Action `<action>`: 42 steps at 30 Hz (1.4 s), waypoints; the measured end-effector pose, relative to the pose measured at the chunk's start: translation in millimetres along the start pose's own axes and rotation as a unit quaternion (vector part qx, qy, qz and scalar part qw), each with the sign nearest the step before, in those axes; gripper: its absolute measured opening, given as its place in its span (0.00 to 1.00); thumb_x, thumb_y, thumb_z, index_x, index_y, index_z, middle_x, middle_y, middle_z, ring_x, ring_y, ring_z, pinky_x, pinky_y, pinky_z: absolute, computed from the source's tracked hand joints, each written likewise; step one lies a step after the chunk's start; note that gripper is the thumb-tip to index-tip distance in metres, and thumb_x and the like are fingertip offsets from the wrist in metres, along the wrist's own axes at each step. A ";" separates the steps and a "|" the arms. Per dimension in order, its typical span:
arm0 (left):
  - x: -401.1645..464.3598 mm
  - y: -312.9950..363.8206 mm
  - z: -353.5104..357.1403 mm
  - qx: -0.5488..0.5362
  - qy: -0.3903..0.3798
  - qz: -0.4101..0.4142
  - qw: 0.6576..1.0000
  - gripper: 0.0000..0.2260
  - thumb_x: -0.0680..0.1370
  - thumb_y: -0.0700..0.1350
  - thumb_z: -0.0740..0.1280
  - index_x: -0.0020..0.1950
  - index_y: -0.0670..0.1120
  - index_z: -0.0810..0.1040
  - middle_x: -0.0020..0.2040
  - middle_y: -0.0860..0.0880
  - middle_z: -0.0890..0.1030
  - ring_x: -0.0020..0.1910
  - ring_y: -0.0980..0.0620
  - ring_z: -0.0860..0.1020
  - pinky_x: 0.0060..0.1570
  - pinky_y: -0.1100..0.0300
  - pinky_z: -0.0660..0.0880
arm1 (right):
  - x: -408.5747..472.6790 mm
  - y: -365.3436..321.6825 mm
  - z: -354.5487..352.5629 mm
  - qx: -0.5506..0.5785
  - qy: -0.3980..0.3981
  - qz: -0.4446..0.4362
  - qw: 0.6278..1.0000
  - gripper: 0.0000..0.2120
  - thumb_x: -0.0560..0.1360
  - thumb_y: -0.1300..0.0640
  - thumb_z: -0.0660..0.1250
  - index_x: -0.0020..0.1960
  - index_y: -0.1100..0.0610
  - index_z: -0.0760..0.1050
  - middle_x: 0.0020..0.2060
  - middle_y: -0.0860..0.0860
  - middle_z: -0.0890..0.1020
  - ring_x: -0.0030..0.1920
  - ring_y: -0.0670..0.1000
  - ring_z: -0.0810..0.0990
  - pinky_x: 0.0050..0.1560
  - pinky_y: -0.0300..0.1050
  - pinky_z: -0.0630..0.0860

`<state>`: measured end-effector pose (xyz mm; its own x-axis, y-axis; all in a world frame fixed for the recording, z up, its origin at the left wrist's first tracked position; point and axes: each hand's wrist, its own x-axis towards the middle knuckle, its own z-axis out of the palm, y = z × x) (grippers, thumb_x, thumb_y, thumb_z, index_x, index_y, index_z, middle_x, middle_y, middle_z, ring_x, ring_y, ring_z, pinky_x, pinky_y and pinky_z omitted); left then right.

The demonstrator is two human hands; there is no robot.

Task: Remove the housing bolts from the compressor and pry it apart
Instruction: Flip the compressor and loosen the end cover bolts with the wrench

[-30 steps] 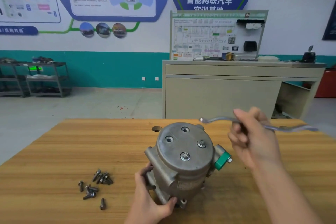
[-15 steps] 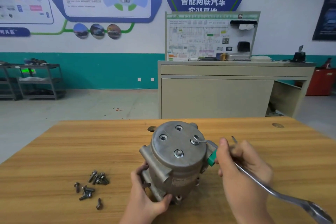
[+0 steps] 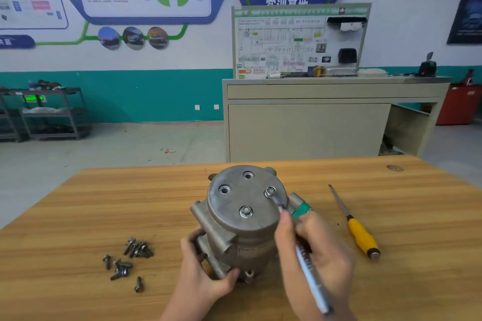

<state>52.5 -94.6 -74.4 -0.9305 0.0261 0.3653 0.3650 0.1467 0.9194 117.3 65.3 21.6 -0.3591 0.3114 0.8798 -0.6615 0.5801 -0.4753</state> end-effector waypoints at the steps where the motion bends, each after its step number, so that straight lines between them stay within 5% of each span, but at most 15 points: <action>1: 0.1 0.6 -1.3 0.006 -0.006 0.002 1.000 0.39 0.54 0.49 0.80 0.58 0.51 0.62 0.58 0.45 0.73 0.55 0.58 0.77 0.53 0.72 0.72 | 0.3 5.1 -3.3 0.070 0.003 0.053 0.996 0.16 0.75 0.53 0.66 0.30 0.56 0.68 0.24 0.52 0.68 0.24 0.45 0.65 0.26 0.37 0.64; 5: 0.0 -2.7 -5.7 0.016 -0.028 0.012 0.999 0.35 0.62 0.34 0.80 0.57 0.52 0.62 0.56 0.49 0.74 0.52 0.71 0.75 0.48 0.78 0.69 | 31.1 35.1 -27.5 0.327 -0.073 0.248 0.909 0.15 0.71 0.60 0.70 0.31 0.49 0.69 0.24 0.50 0.75 0.21 0.46 0.69 0.21 0.33 0.65; 9: -1.8 -0.4 -4.7 0.016 -0.030 0.008 0.999 0.36 0.61 0.47 0.82 0.59 0.54 0.61 0.58 0.52 0.73 0.54 0.72 0.74 0.51 0.78 0.68 | 92.1 76.9 -37.5 0.407 -0.278 0.399 0.773 0.10 0.70 0.59 0.68 0.35 0.52 0.68 0.23 0.52 0.73 0.19 0.44 0.68 0.17 0.30 0.62; 12: -3.1 1.5 -2.4 0.013 -0.027 0.001 1.000 0.38 0.58 0.54 0.80 0.60 0.55 0.61 0.60 0.53 0.73 0.55 0.71 0.74 0.51 0.78 0.68 | 124.6 94.9 -17.8 0.450 -0.387 0.465 0.657 0.14 0.63 0.58 0.78 0.35 0.57 0.72 0.23 0.53 0.72 0.19 0.42 0.67 0.16 0.29 0.62; 14: -4.4 1.7 -0.5 0.009 -0.025 -0.005 1.000 0.38 0.57 0.55 0.79 0.61 0.56 0.61 0.61 0.52 0.73 0.56 0.69 0.74 0.51 0.77 0.69 | 132.9 99.0 4.5 0.440 -0.395 0.497 0.635 0.13 0.62 0.56 0.77 0.33 0.58 0.73 0.20 0.51 0.70 0.17 0.41 0.65 0.14 0.29 0.58; 18: -5.1 2.1 0.5 0.015 -0.020 -0.004 1.000 0.38 0.57 0.56 0.78 0.60 0.59 0.60 0.60 0.52 0.72 0.55 0.69 0.75 0.51 0.77 0.69 | 141.0 92.0 39.8 0.413 -0.382 0.474 0.678 0.16 0.71 0.51 0.64 0.26 0.55 0.74 0.17 0.48 0.68 0.13 0.40 0.61 0.14 0.30 0.54; 22: -5.8 1.6 -3.1 0.014 -0.023 -0.007 1.000 0.38 0.57 0.57 0.78 0.60 0.58 0.60 0.60 0.52 0.73 0.55 0.68 0.74 0.52 0.76 0.69 | 140.1 78.6 29.1 0.539 -0.223 0.460 0.670 0.13 0.59 0.51 0.77 0.28 0.53 0.74 0.19 0.48 0.72 0.14 0.41 0.64 0.13 0.31 0.58; 26: -5.4 1.1 -5.1 0.019 -0.019 -0.010 1.000 0.39 0.56 0.58 0.78 0.60 0.57 0.60 0.60 0.53 0.73 0.58 0.66 0.73 0.56 0.74 0.69 | 107.7 66.9 7.2 0.414 -0.089 0.334 0.842 0.21 0.71 0.56 0.73 0.27 0.51 0.65 0.19 0.49 0.72 0.15 0.44 0.65 0.19 0.29 0.58; 30: -6.3 2.7 -3.1 0.023 -0.021 -0.007 0.999 0.42 0.59 0.52 0.83 0.62 0.52 0.60 0.60 0.52 0.73 0.55 0.70 0.74 0.52 0.76 0.69 | 73.2 47.8 -7.1 0.260 -0.008 0.236 0.936 0.21 0.72 0.52 0.71 0.26 0.49 0.65 0.19 0.50 0.74 0.17 0.48 0.69 0.21 0.34 0.62; 39: -6.9 2.6 -1.7 0.028 -0.006 -0.010 1.000 0.39 0.62 0.45 0.81 0.64 0.51 0.59 0.63 0.51 0.70 0.57 0.72 0.70 0.54 0.78 0.68 | 39.6 23.1 -12.8 0.179 0.030 0.088 0.979 0.17 0.75 0.51 0.69 0.29 0.43 0.69 0.23 0.47 0.77 0.21 0.47 0.76 0.25 0.38 0.70; 42: -6.4 0.8 -0.6 0.034 0.003 -0.011 0.999 0.39 0.63 0.39 0.81 0.64 0.50 0.59 0.62 0.50 0.70 0.58 0.68 0.71 0.55 0.77 0.68 | 37.3 18.8 -9.2 0.140 0.036 0.055 0.988 0.17 0.75 0.48 0.69 0.30 0.40 0.68 0.22 0.44 0.76 0.22 0.51 0.76 0.26 0.49 0.73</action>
<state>58.7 -95.2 -75.9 -0.9382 0.0156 0.3456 0.3408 0.2144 0.9154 97.5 94.8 45.6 -0.3980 0.4195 0.8159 -0.7813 0.3111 -0.5411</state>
